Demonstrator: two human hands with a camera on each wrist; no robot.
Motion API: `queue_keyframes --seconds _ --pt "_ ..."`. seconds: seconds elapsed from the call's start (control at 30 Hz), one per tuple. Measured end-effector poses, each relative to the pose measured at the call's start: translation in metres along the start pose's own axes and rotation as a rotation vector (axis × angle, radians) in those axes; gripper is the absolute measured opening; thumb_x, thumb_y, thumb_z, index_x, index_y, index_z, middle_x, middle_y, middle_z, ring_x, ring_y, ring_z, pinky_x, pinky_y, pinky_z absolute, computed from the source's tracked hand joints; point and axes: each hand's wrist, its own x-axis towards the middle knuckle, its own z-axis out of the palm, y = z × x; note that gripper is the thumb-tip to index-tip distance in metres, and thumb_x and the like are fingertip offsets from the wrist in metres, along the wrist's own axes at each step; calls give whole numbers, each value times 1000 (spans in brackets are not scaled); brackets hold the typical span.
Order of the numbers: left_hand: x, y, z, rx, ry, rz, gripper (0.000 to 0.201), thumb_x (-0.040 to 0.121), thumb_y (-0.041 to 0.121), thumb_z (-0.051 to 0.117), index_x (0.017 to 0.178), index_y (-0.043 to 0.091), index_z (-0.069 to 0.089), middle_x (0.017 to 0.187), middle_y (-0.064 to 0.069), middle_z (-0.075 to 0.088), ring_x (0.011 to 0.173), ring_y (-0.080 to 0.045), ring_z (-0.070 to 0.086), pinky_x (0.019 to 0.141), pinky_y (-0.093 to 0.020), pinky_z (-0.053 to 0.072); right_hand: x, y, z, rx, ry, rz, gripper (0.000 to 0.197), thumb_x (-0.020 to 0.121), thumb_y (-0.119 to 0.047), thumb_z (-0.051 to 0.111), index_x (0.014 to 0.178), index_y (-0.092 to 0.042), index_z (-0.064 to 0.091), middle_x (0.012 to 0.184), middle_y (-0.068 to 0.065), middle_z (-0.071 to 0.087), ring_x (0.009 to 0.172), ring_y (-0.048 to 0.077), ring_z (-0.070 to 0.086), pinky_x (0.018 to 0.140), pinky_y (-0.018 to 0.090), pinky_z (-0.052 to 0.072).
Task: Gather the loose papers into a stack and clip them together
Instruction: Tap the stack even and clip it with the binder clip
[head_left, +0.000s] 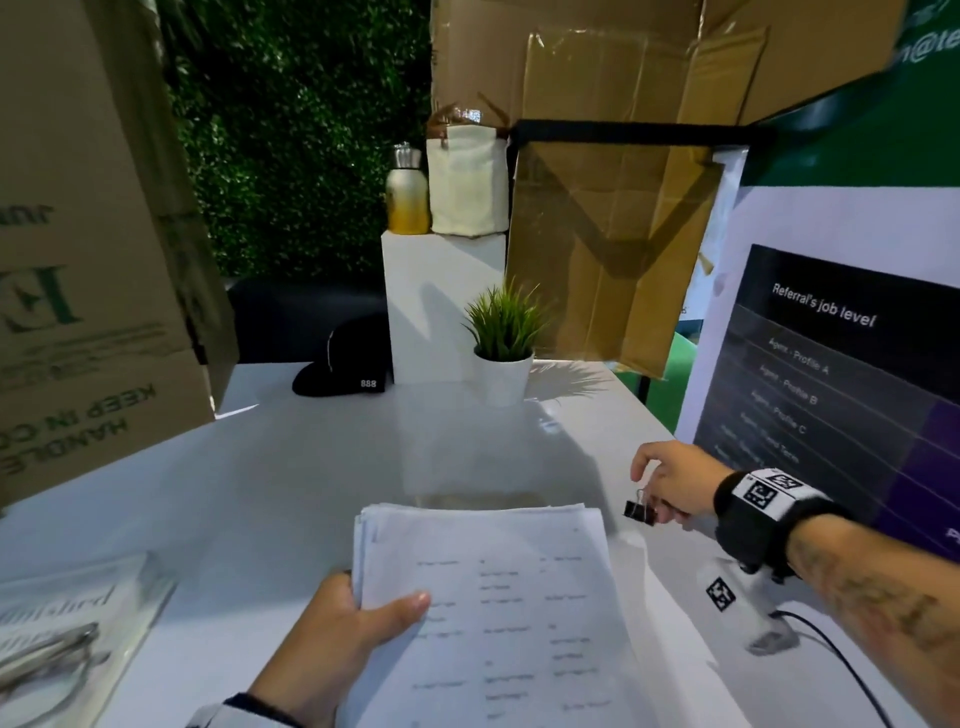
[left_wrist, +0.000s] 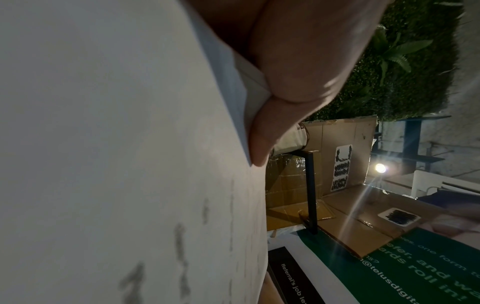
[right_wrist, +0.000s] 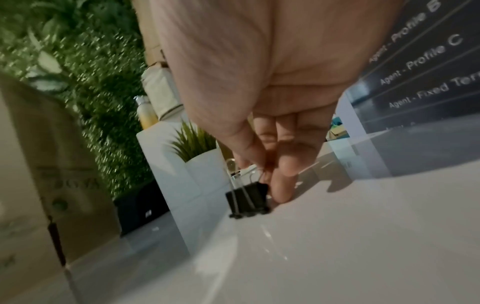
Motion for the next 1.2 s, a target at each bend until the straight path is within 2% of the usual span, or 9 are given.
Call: queue_keyframes --seconds 0.1,0.2,0.3,0.4,0.5,0.7,0.87,1.0,1.2 --pt "0 -2 0 -34 -11 6 62 43 27 85 96 -2 74 95 -22 77 88 -39 73 90 -53 54 -1 -3 3 203 -2 17 23 90 1 48 80 -6 67 69 18 64 46 22 51 44 23 37" --pt "3 -7 -3 -34 -26 19 88 24 42 95 98 -1 74 96 -20 77 92 -38 73 90 -51 54 -4 -8 6 168 -32 -38 14 82 -8 77 73 -1 69 70 14 67 55 20 62 48 23 51" --pt "7 -11 -4 -26 -20 47 100 17 55 93 99 1 75 96 -18 77 94 -37 73 91 -51 54 -5 -11 11 -20 -8 -97 14 79 -3 78 68 -5 70 69 10 70 60 18 67 54 24 58" --pt "7 -13 -5 -16 -11 43 79 33 44 91 99 2 75 97 -16 78 95 -35 73 94 -53 53 -6 -16 10 -88 -21 -146 22 83 -5 74 63 -10 67 66 12 72 58 20 68 55 28 60" --pt "6 -15 -4 -50 -7 21 69 42 34 85 101 -1 74 99 -17 77 97 -37 72 95 -55 51 -15 -26 0 -108 -71 -209 15 82 -9 77 70 -5 70 72 13 77 71 30 76 68 35 63" --pt "1 -12 2 -83 45 41 46 54 23 83 93 -1 76 96 -17 78 95 -38 72 91 -51 55 -72 -65 -31 270 108 -491 17 70 2 82 83 -6 73 84 9 78 86 32 73 83 35 61" --pt "-5 -8 9 -11 86 115 40 60 28 80 90 2 76 88 -11 79 84 -28 75 79 -41 60 -135 -106 -13 160 156 -826 21 64 -1 86 70 -15 70 77 -5 76 74 14 72 70 18 59" --pt "-12 -3 11 -23 46 224 31 64 28 81 85 6 79 86 -15 78 77 -24 72 76 -41 58 -152 -116 12 -29 231 -1066 25 66 -6 88 63 -21 68 66 -10 71 68 11 70 61 22 57" --pt "-15 -4 9 -37 23 336 42 62 38 81 90 5 77 81 -13 75 75 -19 65 68 -33 52 -157 -113 24 -100 299 -1137 30 64 10 82 62 -18 70 63 -14 68 66 3 66 54 18 53"
